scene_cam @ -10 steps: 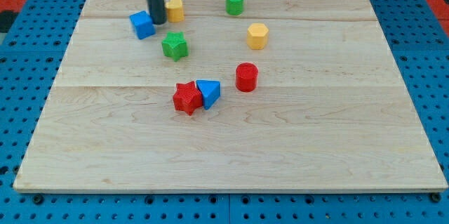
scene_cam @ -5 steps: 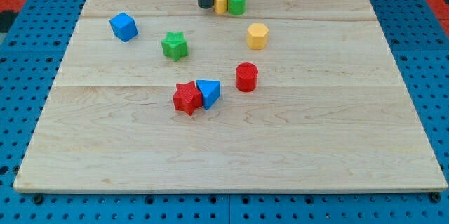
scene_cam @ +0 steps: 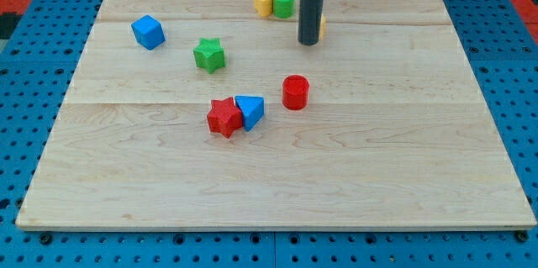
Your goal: Move the yellow hexagon towards the bottom right of the green circle
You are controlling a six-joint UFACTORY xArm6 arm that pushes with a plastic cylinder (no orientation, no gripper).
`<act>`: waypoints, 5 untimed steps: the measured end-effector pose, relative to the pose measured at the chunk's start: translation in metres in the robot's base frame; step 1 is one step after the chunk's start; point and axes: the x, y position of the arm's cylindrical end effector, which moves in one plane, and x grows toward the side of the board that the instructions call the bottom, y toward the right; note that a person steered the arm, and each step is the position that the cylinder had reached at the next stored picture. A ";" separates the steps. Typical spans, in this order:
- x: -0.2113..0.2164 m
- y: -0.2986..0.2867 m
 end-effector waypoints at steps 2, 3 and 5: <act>-0.035 0.058; -0.051 0.013; 0.026 -0.016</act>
